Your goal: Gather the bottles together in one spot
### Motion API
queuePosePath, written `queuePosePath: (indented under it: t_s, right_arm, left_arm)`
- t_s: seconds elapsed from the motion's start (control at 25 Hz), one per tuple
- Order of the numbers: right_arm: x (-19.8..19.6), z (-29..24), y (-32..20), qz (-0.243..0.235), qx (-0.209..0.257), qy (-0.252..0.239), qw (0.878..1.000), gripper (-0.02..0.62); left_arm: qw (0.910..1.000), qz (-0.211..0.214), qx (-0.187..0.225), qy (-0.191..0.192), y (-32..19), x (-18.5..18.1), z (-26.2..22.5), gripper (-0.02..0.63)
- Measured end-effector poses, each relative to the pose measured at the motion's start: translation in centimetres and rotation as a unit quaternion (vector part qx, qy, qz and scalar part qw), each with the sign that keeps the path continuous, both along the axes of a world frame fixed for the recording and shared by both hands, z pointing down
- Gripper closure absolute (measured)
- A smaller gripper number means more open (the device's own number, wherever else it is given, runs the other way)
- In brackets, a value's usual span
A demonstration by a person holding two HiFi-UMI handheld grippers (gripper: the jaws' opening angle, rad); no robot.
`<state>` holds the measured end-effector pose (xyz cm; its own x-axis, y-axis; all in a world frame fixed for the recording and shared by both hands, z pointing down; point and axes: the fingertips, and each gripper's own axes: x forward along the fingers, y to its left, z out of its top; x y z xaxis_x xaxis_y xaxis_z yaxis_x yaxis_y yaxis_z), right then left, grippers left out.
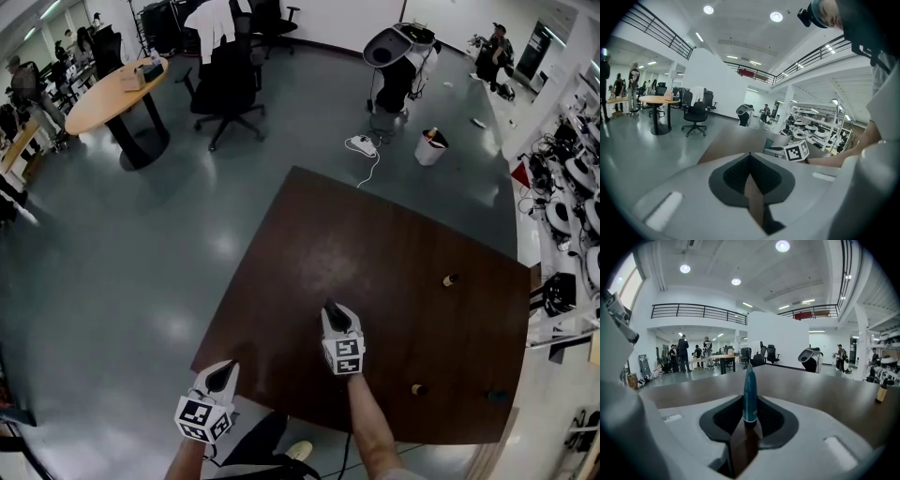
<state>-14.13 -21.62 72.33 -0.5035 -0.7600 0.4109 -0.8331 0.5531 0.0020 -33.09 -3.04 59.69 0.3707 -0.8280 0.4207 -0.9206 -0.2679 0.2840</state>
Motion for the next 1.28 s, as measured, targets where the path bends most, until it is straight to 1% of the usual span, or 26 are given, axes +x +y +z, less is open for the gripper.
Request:
queuePosePath:
  t_s: [0.12,0.24,0.48,0.6,0.88,1.28]
  right_arm:
    - [0.7,-0.7,0.9,0.011,0.006,-0.019,1.000,0.502]
    - [1.3,-1.9,2.2,0.017,0.015,-0.026,0.999,0.502]
    - [3.0,-2.9,5.6,0.010,0.025,-0.023,0.999,0.502]
    - [3.5,-3.2,7.7,0.006,0.017,-0.022,1.000,0.502]
    - [3.7,-3.1,11.8,0.013,0.002,-0.033,0.999,0.502]
    - [3.3,-1.4,14.8,-0.001,-0.007,-0.019,1.000,0.502]
  left_arm:
    - [1.0000,0.003,0.000,0.001,0.3,0.2,-0.1,0.604]
    - [1.0000,0.007,0.000,0.002,0.6,0.7,-0.1,0.604]
    - [0.9998,0.021,0.004,0.004,0.9,2.1,-0.4,0.604]
    - [0.9996,0.028,0.005,0.004,1.2,2.9,-0.5,0.604]
    - [0.9988,0.048,0.006,0.009,1.8,4.6,-0.5,0.604]
    - [0.9981,0.060,0.007,0.009,2.8,5.8,-0.5,0.604]
